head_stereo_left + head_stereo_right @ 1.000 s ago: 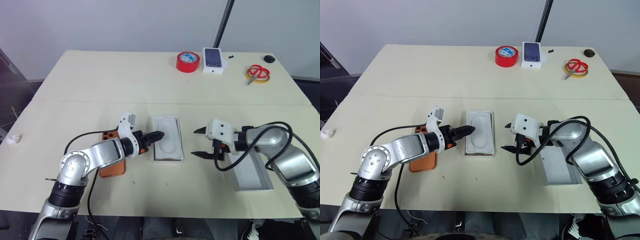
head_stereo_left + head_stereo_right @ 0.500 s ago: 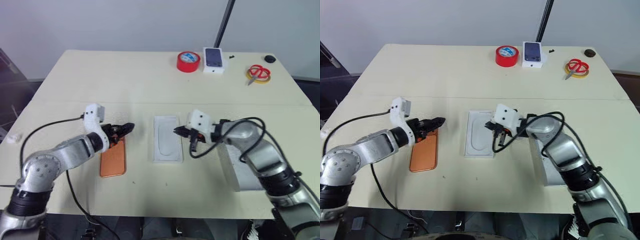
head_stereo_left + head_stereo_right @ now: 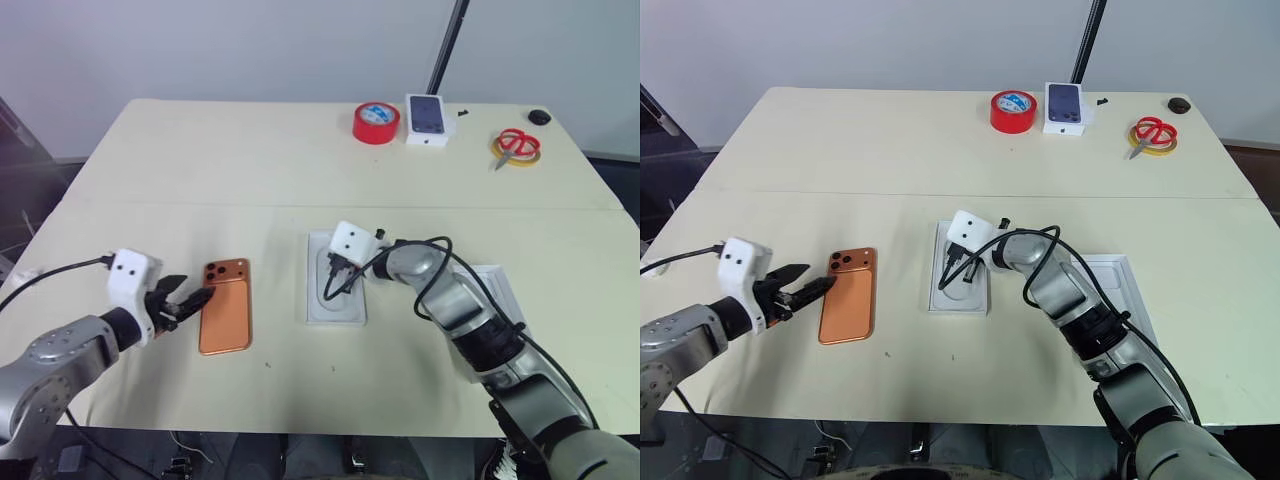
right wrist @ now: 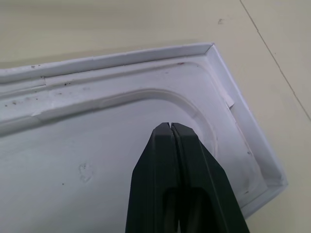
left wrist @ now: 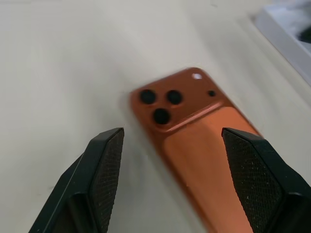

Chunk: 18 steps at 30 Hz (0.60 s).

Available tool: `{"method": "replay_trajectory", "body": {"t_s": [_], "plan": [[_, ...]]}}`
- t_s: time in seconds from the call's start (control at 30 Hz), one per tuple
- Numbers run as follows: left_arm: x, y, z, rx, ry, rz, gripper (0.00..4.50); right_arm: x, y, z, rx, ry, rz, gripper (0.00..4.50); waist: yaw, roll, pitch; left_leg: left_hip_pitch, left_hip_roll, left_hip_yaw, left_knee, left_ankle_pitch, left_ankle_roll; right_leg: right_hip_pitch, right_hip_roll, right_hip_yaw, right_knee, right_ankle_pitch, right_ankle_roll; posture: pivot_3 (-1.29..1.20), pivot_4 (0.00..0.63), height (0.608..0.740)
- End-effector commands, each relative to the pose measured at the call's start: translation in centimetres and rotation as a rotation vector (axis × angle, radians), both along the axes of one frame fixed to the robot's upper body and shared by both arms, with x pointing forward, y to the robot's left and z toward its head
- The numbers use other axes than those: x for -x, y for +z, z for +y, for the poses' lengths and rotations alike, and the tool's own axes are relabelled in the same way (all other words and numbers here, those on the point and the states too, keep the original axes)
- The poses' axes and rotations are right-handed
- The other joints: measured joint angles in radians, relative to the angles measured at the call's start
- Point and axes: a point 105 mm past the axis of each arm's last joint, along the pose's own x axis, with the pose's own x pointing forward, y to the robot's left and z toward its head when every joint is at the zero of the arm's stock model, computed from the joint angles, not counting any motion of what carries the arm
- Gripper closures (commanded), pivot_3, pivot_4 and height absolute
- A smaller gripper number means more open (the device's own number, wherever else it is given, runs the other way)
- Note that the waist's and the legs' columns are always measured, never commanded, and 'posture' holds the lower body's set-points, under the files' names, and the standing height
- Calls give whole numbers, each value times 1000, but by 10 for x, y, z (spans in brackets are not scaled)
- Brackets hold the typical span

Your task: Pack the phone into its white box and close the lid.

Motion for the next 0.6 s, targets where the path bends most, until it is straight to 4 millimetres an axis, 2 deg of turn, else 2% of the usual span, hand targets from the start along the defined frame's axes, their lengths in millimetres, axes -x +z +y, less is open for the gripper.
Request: {"method": "replay_trajectory", "body": {"t_s": [0.03, 0.17, 0.27, 0.37, 0.5, 0.6], "plan": [[4, 7, 17, 58, 101, -7, 1127, 14, 24, 17, -68, 127, -51, 4450, -1, 0, 0, 0, 0, 0, 0, 0, 0, 0, 0, 0, 0, 0, 0, 0, 150, 732], [14, 1, 17, 194, 156, 65, 32, 33, 47, 32, -141, 257, -42, 4500, -4, 0, 0, 0, 1, -1, 0, 0, 0, 0, 0, 0, 1, 0, 0, 0, 150, 732], [17, -8, 8, 284, 163, 143, 32, 49, 47, 47, -148, 356, 6, 4500, -4, 0, 0, 0, 1, -2, 0, 0, 0, 0, -1, -1, 1, 0, 0, 0, 150, 732], [17, -21, -4, 331, 158, 234, 32, 57, 32, 61, -62, 424, 26, 4500, -2, 0, 0, 0, 1, -2, 0, 0, 0, 1, -2, -1, 1, 0, 0, 0, 150, 732], [12, -28, -25, 416, 118, 299, 32, 45, 18, 83, 9, 398, 23, 4500, -3, 0, 0, 1, 0, -2, 0, 0, 0, 1, -2, -1, 2, 0, 0, 0, 150, 732], [12, -31, -45, 451, 65, 347, 32, 44, 8, 95, 86, 418, -3, 4500, 3, 0, -1, 1, 0, -2, 1, 0, 0, 1, -2, -2, 2, 0, 0, 0, 150, 732]]}}
